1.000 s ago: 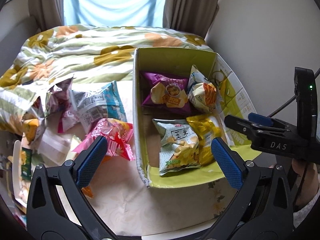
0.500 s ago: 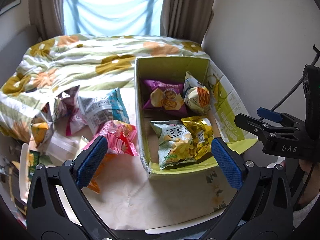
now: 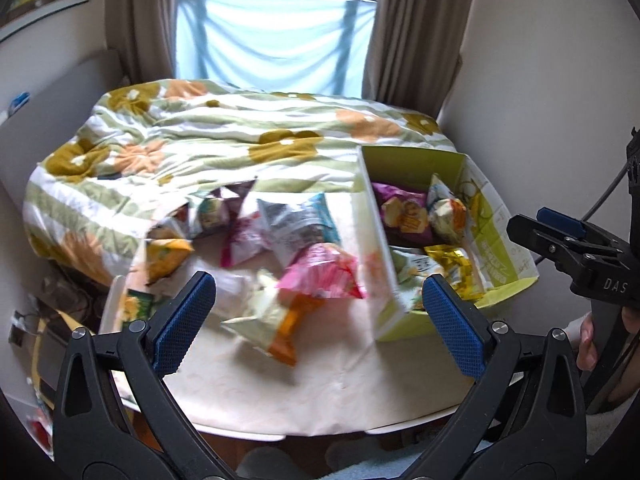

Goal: Organize snacks
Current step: 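Open both grippers to release the bags into the box, then move both grippers back toward the remaining snack bags on the table, then grasp the white rectangular package with the left gripper while the right grasps the cream-orange bag, then lift both held bags and carry them over the yellow-green box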

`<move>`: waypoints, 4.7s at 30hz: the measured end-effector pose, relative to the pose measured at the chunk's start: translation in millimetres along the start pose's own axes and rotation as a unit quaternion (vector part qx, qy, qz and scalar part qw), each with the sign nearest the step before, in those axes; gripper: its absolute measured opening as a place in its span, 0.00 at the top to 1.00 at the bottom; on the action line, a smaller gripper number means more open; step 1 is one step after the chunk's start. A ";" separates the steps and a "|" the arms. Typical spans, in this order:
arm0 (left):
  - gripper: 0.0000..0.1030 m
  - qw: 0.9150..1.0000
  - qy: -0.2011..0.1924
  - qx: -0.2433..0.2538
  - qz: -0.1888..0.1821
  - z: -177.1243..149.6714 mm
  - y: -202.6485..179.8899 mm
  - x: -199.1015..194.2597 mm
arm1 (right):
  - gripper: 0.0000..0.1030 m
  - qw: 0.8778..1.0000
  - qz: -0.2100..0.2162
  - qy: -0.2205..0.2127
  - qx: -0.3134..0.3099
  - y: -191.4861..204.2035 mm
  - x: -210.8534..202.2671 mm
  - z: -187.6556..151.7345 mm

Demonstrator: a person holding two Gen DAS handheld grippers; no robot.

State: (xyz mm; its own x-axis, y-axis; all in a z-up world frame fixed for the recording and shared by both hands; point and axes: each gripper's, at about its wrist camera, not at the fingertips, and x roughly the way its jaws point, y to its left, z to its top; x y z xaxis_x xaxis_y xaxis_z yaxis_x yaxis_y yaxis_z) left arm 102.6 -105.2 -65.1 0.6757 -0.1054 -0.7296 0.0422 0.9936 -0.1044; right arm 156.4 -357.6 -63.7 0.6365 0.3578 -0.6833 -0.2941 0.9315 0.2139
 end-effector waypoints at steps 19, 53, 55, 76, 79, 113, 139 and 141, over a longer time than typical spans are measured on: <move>0.01 0.999 0.047 -0.010 -0.015 -27.8 179.3 -2.9 | 0.04 0.997 0.006 0.045 0.061 140.5 72.6 -32.2; 0.01 0.975 0.200 0.074 -0.059 -46.7 148.9 252.4 | 0.07 0.951 -0.019 0.154 0.269 104.5 217.8 -95.1; 0.01 0.975 0.202 0.079 -0.052 -46.7 147.5 259.0 | 0.09 0.949 -0.015 0.158 0.272 102.5 222.2 -95.0; 0.26 0.971 0.214 0.095 -0.048 -56.0 152.2 248.9 | 0.29 0.943 0.009 0.201 0.265 106.0 247.6 -96.9; 0.27 0.971 0.219 0.086 -0.050 -62.5 161.0 239.3 | 0.29 0.943 0.007 0.200 0.265 106.7 248.3 -96.9; 0.28 0.982 0.143 0.094 -0.080 -36.6 178.7 99.7 | 0.42 0.973 -0.009 0.150 0.175 171.0 153.8 -100.3; 0.28 0.981 0.076 0.113 -0.139 74.4 -113.8 150.2 | 0.42 0.987 -0.085 0.035 0.135 -62.2 17.9 -19.0; 0.28 0.981 0.087 0.111 -0.134 75.1 -133.0 168.5 | 0.42 0.987 -0.077 0.042 0.134 -79.5 22.2 -17.7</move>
State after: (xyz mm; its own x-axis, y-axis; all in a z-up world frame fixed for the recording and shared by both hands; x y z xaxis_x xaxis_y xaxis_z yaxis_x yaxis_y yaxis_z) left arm 266.1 -252.1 -123.4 0.4826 -0.3503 -0.8027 0.3730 0.9115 -0.1735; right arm 181.3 -424.9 -108.2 0.5938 0.2136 -0.7757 0.0091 0.9623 0.2719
